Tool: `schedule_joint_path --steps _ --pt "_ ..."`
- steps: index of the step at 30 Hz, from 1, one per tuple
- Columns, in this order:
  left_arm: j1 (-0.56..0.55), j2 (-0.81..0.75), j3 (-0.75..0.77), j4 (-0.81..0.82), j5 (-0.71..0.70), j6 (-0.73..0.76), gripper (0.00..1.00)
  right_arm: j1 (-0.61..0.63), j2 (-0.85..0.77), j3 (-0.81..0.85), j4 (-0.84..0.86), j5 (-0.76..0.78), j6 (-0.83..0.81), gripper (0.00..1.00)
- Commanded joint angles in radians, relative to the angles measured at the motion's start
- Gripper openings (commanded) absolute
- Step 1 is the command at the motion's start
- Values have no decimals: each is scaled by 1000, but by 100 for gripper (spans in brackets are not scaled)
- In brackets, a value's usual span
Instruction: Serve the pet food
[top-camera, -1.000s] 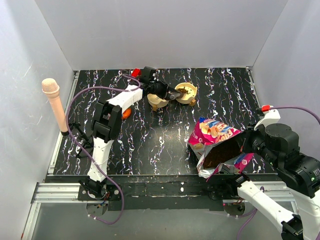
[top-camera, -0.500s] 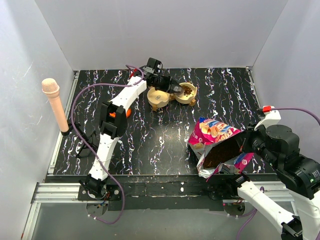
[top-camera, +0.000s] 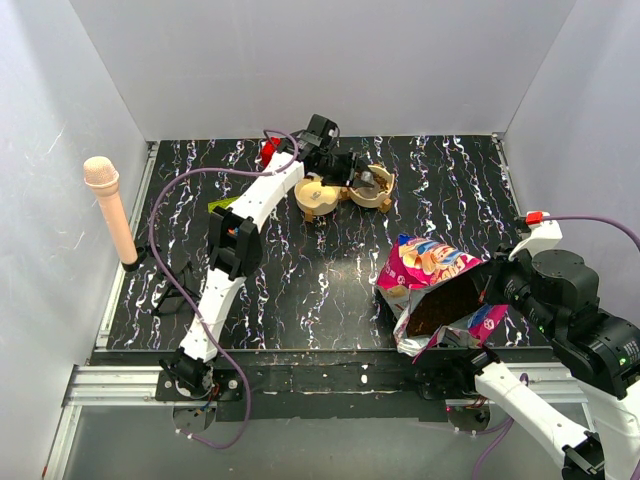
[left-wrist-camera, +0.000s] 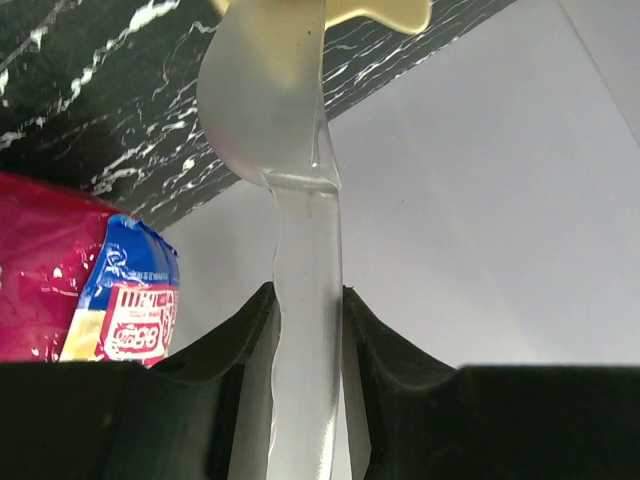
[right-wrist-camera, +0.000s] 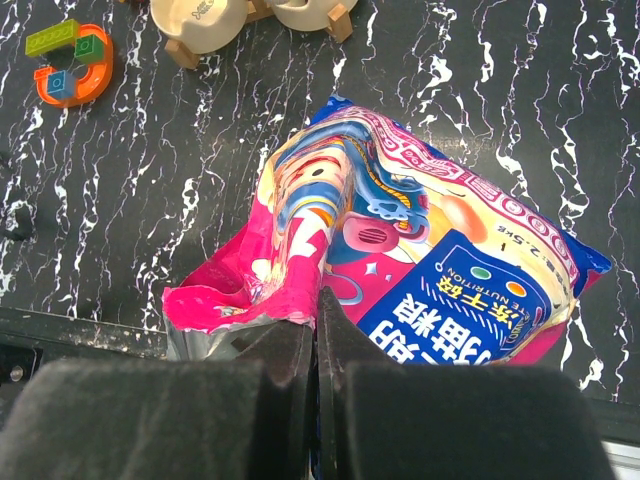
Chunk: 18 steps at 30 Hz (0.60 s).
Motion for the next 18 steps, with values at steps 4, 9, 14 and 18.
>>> schedule_joint_path --steps 4,9,14,18 --pt "-31 -34 16 -130 -46 -150 0 -2 -26 17 142 12 11 1" --pt "-28 -43 -53 -56 -35 -173 0 -2 -21 15 154 9 13 1" --pt "-28 -40 10 -98 -75 -170 0 -2 -17 23 150 11 8 1" --pt "-24 -66 9 -84 -98 -173 0 -2 -17 18 148 8 7 1"
